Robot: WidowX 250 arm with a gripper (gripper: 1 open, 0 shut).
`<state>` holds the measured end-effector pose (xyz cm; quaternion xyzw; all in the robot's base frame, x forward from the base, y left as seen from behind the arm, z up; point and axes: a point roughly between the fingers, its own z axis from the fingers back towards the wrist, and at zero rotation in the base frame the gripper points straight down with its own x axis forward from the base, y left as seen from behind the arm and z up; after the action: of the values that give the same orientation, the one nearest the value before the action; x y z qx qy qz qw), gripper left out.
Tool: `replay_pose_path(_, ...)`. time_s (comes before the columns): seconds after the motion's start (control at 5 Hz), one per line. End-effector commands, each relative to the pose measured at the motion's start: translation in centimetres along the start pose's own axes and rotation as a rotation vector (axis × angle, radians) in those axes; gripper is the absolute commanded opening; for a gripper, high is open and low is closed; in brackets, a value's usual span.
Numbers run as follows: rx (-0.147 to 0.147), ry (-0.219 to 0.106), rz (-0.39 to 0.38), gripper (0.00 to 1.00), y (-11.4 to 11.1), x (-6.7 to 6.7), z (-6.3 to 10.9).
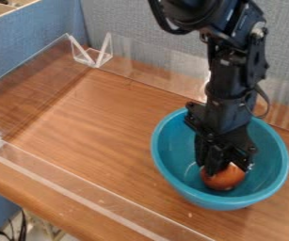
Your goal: Put the mushroom in the blue bowl
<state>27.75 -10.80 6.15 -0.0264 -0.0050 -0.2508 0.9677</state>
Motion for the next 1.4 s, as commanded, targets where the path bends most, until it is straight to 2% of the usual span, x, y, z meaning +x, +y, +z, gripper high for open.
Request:
replay_pose_path(0.0, 0.014, -0.068, -0.001, 1.0, 0.5, 0.2, 2.31)
replay_pose_path(0.2, 0.015, -0.065, -0.001, 0.0, 0.62, 0.14, 2.01)
replay_pose_path(0.4, 0.018, -0.064, -0.002, 0.0, 0.74, 0.03, 1.91)
replay_pose_path(0.6, 0.021, -0.071, 0.001, 1.0, 0.87, -0.1, 2.4)
replay_pose_path(0.8, 0.024, -0.077, 0.004, 1.0, 1.0, -0.24, 2.89)
replay_pose_path(1.0, 0.025, -0.074, 0.005, 0.0, 1.1, -0.28, 2.55)
replay_pose_path(1.2, 0.025, -0.073, 0.006, 0.0, 1.22, -0.36, 2.43)
